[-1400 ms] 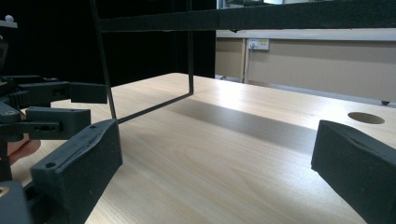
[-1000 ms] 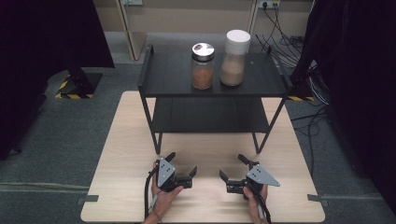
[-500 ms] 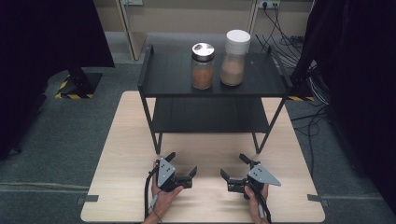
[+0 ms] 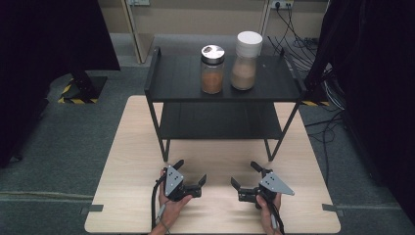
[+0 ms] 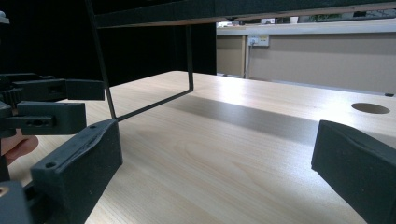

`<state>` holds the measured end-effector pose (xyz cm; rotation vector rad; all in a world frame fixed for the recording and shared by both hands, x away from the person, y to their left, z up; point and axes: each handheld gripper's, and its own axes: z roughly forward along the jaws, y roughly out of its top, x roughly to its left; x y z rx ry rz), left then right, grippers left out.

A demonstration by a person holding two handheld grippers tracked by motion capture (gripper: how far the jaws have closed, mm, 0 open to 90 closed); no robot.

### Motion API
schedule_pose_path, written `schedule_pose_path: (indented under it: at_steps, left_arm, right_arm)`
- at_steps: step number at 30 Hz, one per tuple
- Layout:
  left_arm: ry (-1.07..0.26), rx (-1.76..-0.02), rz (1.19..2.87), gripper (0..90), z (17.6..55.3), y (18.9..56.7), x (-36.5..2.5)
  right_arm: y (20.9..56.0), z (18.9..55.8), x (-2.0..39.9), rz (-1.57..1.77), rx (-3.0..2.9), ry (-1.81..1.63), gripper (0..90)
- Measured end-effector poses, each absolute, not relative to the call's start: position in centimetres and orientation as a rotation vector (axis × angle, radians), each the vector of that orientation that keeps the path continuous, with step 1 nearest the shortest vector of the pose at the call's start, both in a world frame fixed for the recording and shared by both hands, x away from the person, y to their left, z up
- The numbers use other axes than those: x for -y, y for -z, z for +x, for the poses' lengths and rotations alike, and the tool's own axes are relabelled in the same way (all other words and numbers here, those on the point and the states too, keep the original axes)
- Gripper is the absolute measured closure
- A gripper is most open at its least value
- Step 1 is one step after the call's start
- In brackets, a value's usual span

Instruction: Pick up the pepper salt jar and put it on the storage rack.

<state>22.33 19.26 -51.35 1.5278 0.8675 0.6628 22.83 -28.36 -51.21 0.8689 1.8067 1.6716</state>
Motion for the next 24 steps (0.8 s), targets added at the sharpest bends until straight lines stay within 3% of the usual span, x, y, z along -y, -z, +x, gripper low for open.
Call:
schedule_pose_path:
  at_steps: [24]
  left_arm:
    - [-0.662, -0.869, 1.527, 0.4, 22.33, 51.36, -19.27]
  right_arm:
    - [51.24, 22.78, 28.43, 0.869, -1.799, -1.673, 2.0]
